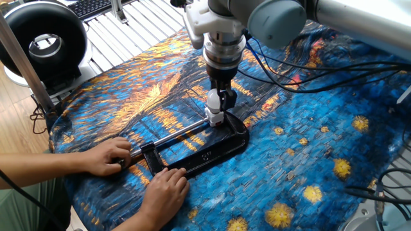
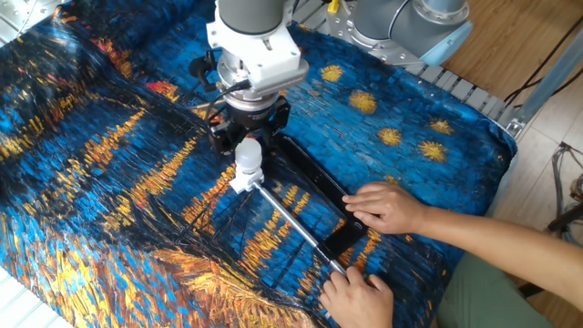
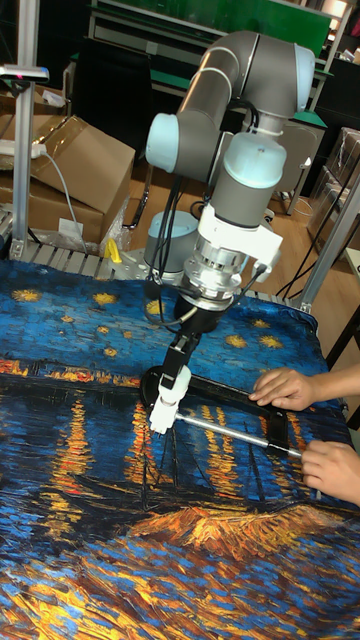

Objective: Install the light bulb by rotating it

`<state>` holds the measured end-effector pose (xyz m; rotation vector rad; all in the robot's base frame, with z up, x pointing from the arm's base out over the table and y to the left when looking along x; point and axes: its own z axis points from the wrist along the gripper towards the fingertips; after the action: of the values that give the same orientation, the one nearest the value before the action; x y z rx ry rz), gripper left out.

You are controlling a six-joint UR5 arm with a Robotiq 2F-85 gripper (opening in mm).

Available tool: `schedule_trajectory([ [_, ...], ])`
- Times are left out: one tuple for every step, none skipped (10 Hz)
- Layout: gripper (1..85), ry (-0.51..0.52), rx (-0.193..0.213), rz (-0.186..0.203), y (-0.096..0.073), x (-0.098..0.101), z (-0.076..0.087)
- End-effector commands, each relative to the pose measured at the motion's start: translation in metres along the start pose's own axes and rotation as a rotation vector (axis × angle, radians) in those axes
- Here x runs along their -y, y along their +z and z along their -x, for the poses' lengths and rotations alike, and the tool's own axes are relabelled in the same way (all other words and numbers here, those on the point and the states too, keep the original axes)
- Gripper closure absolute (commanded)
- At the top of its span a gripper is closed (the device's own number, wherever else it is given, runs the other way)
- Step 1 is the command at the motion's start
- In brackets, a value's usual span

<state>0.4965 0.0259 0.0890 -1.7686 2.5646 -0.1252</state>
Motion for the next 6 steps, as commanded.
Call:
schedule_trajectory([
  [21.7, -0.036, 0.016, -0.017, 0.0002, 0.0036, 0.0048],
  [23.3, -0.037, 0.016, -0.019, 0.0003, 0.0038, 0.005],
  [25.7, -0.036, 0.016, -0.019, 0.0004, 0.0038, 0.005],
  [27.7, -0.034, 0.016, -0.017, 0.0004, 0.0034, 0.0048],
  [28.7, -0.032, 0.016, -0.017, 0.0004, 0.0034, 0.0048],
  [31.0, -0.026, 0.016, -0.017, 0.0005, 0.0033, 0.0047],
])
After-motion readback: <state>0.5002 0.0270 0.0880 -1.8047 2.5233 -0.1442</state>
